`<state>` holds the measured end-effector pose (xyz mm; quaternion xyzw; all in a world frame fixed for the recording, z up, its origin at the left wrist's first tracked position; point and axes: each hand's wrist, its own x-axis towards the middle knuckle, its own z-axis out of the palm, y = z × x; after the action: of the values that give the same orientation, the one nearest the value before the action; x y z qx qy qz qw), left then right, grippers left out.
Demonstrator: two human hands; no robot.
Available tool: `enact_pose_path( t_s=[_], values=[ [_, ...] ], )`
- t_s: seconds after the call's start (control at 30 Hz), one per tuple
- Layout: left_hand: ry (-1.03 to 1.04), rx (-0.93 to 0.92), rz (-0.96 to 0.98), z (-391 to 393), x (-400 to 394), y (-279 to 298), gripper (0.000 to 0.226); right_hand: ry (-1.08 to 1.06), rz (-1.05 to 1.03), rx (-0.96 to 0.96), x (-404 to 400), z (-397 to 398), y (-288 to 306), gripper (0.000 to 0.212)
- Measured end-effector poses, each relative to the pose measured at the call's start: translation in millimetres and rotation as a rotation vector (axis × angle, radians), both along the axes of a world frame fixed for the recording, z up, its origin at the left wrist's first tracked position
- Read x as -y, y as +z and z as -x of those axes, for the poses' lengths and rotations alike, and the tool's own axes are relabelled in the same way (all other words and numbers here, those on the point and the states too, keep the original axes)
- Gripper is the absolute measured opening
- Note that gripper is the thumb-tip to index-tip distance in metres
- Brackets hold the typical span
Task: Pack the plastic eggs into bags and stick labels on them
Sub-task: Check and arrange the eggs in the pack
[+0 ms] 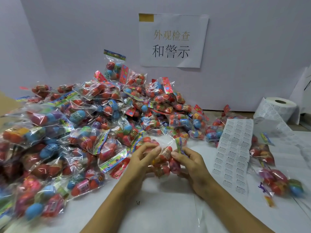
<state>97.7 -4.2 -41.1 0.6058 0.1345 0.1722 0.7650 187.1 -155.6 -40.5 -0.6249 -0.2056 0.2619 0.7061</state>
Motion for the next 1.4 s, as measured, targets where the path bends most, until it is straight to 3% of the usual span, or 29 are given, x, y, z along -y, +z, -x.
enact_pose_path(
  t_s=[0.1, 0.2, 0.4, 0.57, 0.7, 0.97, 1.07, 1.27, 1.4],
  values=[
    [-0.083, 0.001, -0.053, -0.3, 1.1, -1.5, 0.043, 0.001, -0.002, 0.006, -0.6, 1.0, 0.8, 0.046],
    [-0.08, 0.021, -0.062, -2.0, 0.2, -2.3, 0.038, -0.031, -0.049, -0.015, -0.8, -1.1, 0.8, 0.039],
    [-0.008, 0.084, 0.082, -4.2, -4.8, -3.1, 0.037, -0.058, -0.11, -0.04, -0.1, -5.0, 0.4, 0.048],
    [-0.108, -0.012, 0.164, -2.3, -2.0, -1.0, 0.042, -0.094, -0.079, -0.069, -2.1, -7.7, -3.2, 0.041],
    [-0.091, -0.061, 0.092, -4.2, 0.3, -2.5, 0.027, -0.06, -0.038, -0.041, -0.7, -5.7, -2.6, 0.043],
    [0.073, 0.027, -0.018, -5.7, -3.5, -9.2, 0.041, -0.026, 0.054, 0.104, -0.7, -4.0, -5.2, 0.038],
    [0.059, 0.026, -0.047, -6.7, -3.2, -9.9, 0.04, -0.069, 0.059, 0.094, -0.2, -7.1, -6.0, 0.04],
    [-0.085, 0.012, -0.15, -5.3, -4.6, -10.1, 0.04, -0.181, 0.002, 0.046, 1.7, -13.6, -6.7, 0.018],
    [-0.135, -0.009, -0.052, -4.5, -4.5, -8.8, 0.036, -0.185, -0.018, 0.024, 1.6, -9.9, -2.7, 0.024]
  ],
)
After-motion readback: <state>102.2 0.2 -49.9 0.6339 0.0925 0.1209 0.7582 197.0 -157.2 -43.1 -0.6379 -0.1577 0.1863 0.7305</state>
